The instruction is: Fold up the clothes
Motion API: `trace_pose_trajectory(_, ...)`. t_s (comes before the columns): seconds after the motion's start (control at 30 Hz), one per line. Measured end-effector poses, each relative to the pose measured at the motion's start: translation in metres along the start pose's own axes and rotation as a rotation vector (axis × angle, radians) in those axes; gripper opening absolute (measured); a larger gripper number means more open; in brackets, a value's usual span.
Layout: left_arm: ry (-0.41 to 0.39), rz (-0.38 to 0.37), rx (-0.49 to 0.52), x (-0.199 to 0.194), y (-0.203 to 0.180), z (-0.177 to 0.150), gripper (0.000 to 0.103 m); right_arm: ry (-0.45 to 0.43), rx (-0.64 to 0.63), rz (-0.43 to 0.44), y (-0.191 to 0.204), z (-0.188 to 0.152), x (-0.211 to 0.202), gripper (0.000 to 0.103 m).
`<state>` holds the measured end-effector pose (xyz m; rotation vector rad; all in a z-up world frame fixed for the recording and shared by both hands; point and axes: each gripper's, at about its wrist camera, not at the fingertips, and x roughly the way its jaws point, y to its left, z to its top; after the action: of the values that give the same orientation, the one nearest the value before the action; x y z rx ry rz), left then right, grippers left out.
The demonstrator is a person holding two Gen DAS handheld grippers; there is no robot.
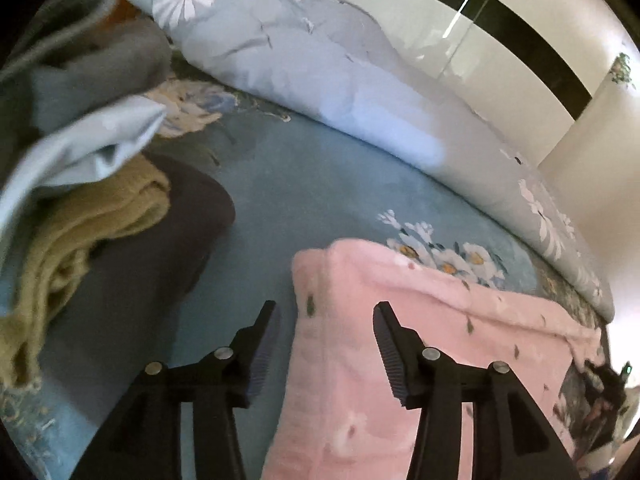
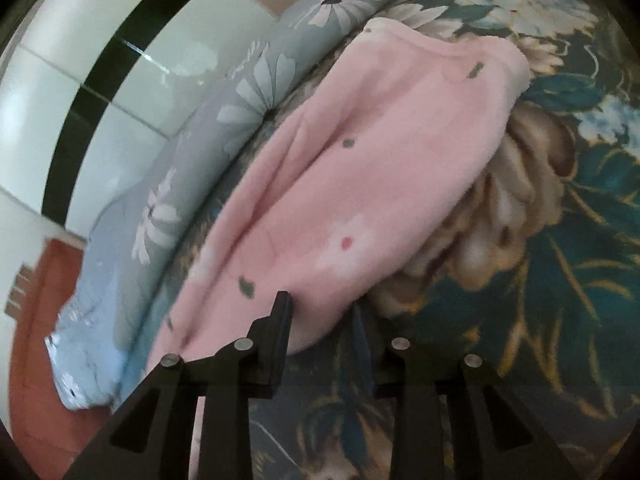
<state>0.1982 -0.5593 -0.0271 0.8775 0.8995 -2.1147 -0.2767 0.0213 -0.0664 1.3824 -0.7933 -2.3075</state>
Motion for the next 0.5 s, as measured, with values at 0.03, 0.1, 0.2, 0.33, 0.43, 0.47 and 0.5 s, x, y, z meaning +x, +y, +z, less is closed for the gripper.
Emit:
trace_pose_trajectory(0.03,0.004,-0.003,0.015,-0.002,-0.003,-0.004,0.053,-0.001,0.009,0.003,0.001,0.001,0.002,0.031)
trace_pose_trajectory(0.1,0.013,-0.010,0.045,-0.005,-0.009,-0.011,0.054,-0.001,0.012,0.009,0.006,0.003,0.004,0.005)
trace_pose_trajectory(0.2,0.039,-0.021,0.084,-0.008,-0.016,-0.023,0.054,-0.009,-0.030,-0.005,0.021,0.013,-0.004,0.005)
trace_pose_trajectory(0.33,0.034,0.017,0.127,-0.018,-0.017,-0.038,0.054,-0.169,-0.128,-0.042,0.044,0.047,-0.048,0.005)
trace_pose_trajectory(0.43,0.032,0.030,0.123,-0.025,-0.014,-0.048,0.054,-0.172,-0.154,-0.096,0.044,0.055,-0.048,0.005)
trace_pose_trajectory(0.47,0.031,0.034,0.121,-0.027,-0.013,-0.052,0.054,-0.154,-0.158,-0.115,0.040,0.052,-0.043,0.005)
trace_pose_trajectory(0.5,0.035,0.034,0.109,-0.030,-0.008,-0.054,0.054,-0.137,-0.162,-0.134,0.036,0.049,-0.038,0.005)
